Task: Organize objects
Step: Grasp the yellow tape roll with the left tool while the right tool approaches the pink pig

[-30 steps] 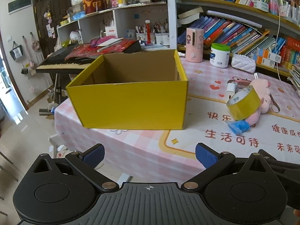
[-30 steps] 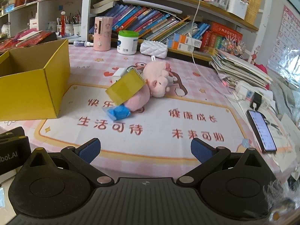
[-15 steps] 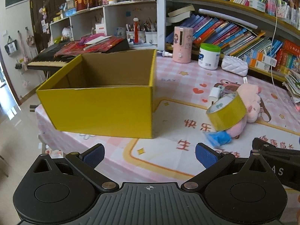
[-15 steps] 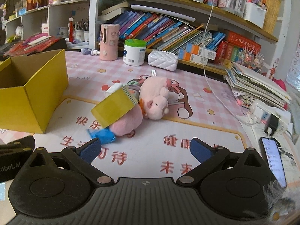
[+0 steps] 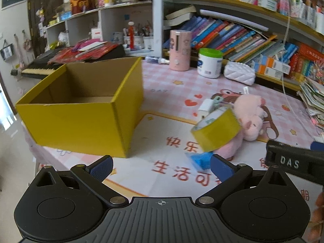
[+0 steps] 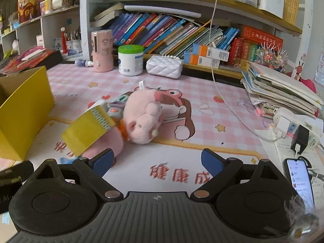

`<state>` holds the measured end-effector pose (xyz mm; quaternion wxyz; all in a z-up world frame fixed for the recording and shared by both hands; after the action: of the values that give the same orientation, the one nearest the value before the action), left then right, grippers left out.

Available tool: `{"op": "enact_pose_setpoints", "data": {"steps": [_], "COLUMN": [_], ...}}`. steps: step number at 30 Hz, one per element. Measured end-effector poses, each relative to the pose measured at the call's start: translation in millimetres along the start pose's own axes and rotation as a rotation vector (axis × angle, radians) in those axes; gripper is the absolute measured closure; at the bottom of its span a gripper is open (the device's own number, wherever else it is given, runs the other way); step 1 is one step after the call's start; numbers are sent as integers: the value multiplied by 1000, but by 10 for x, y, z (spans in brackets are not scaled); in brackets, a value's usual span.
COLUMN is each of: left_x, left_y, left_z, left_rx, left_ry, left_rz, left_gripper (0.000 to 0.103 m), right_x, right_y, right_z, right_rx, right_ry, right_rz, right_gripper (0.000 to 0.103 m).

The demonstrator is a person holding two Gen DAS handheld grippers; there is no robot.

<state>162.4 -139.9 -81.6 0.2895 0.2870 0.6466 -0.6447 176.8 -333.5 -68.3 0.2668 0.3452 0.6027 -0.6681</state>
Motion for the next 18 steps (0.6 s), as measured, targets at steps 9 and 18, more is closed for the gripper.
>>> {"op": "enact_pose_setpoints", "data": {"steps": [9, 18], "left_x": [-47, -200], "left_y": [66, 304], "left_z": [273, 439], "left_rx": [3, 54], "left_ry": [39, -26], "left_rz": [5, -5], "left_gripper": [1, 2], "right_x": [-180, -390], "right_y": [203, 249], "right_z": [59, 270], "right_rx": [-127, -127], "right_ry": [18, 62], "right_rz": [-24, 25], "right_gripper": [9, 9]}}
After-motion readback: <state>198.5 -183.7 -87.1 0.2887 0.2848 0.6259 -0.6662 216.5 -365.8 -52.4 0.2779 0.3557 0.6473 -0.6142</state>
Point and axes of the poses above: each gripper's, at about its wrist camera, not at the fingertips, and y roughly the way its jaws point, z to its right, x to its underside, the point moved 10 cm from there along y, roughly the way its jaws point, and after that the axes turned 1 degree about -z, right-handed, at the moved point
